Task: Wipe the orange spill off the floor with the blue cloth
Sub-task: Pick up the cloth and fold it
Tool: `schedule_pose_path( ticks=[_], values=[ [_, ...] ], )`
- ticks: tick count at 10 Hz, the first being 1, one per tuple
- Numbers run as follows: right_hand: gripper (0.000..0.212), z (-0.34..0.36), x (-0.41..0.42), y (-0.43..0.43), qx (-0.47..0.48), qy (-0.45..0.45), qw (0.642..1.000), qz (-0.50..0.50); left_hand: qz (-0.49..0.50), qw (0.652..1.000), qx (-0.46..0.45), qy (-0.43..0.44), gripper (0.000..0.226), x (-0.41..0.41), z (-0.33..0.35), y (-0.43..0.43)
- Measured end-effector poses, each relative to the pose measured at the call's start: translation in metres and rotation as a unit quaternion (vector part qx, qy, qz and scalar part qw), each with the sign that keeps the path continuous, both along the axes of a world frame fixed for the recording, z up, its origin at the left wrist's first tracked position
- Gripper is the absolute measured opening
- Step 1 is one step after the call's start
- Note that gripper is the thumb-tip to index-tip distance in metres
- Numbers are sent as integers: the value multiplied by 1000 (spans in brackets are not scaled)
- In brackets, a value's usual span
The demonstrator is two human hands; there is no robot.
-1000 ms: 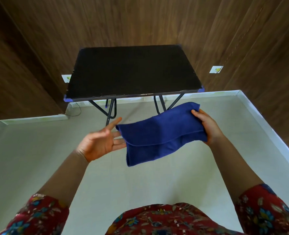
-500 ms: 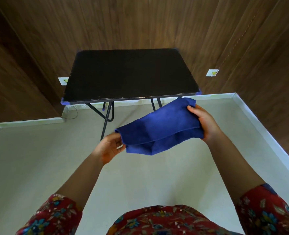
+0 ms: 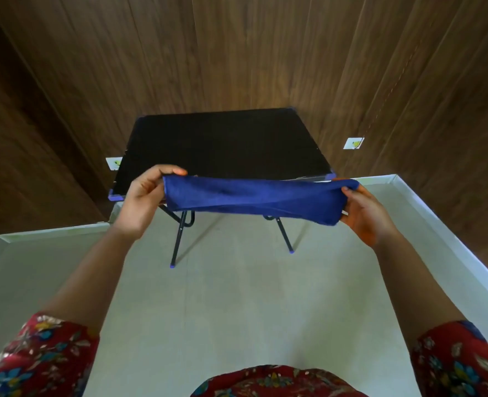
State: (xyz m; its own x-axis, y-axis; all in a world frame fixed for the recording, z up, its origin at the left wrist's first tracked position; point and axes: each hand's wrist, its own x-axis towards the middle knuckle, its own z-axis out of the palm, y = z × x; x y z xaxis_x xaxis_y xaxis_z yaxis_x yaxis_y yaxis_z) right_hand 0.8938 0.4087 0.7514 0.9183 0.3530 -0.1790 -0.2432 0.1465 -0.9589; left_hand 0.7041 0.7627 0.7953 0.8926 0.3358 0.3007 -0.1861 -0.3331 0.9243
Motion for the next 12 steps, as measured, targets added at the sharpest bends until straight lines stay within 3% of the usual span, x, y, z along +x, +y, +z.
schedule_pose_path(
  ticks=[1,2,3,4,5,6,7,8,9,10,11,12],
  values=[
    [10,17,-9,6,34,-22,999,4,-34,999,-25,21,32,1,19,4],
    [16,23,-9,-2,119,46,992,6,-114,986,-119,24,28,-1,29,1],
    [19,22,-14,4,103,80,991,37,-70,946,-314,47,28,-5,16,-10],
    [13,16,-18,12,84,87,992,44,4,935,-325,140,27,-7,-13,-18],
    [57,13,-19,8,52,45,996,58,50,927,-316,198,29,0,-24,-17],
    [58,6,-18,2,122,92,988,15,33,916,-338,213,31,-3,-21,-17],
    [43,3,-13,0,101,112,988,-24,-51,902,-375,206,39,-10,-28,-16],
    [31,2,-25,13,28,73,997,2,-116,875,-401,247,47,-12,-38,-32],
    [14,-14,-52,42,-30,75,996,49,-73,871,-374,311,28,-6,-85,-75],
    [13,-40,-78,65,-91,92,984,126,-32,855,-308,415,29,-7,-128,-114],
    [13,-42,-85,62,-109,95,983,115,-25,833,-308,458,18,-9,-141,-113],
    [14,-37,-81,50,-132,69,983,103,0,845,-295,447,30,-16,-132,-94]
  ],
)
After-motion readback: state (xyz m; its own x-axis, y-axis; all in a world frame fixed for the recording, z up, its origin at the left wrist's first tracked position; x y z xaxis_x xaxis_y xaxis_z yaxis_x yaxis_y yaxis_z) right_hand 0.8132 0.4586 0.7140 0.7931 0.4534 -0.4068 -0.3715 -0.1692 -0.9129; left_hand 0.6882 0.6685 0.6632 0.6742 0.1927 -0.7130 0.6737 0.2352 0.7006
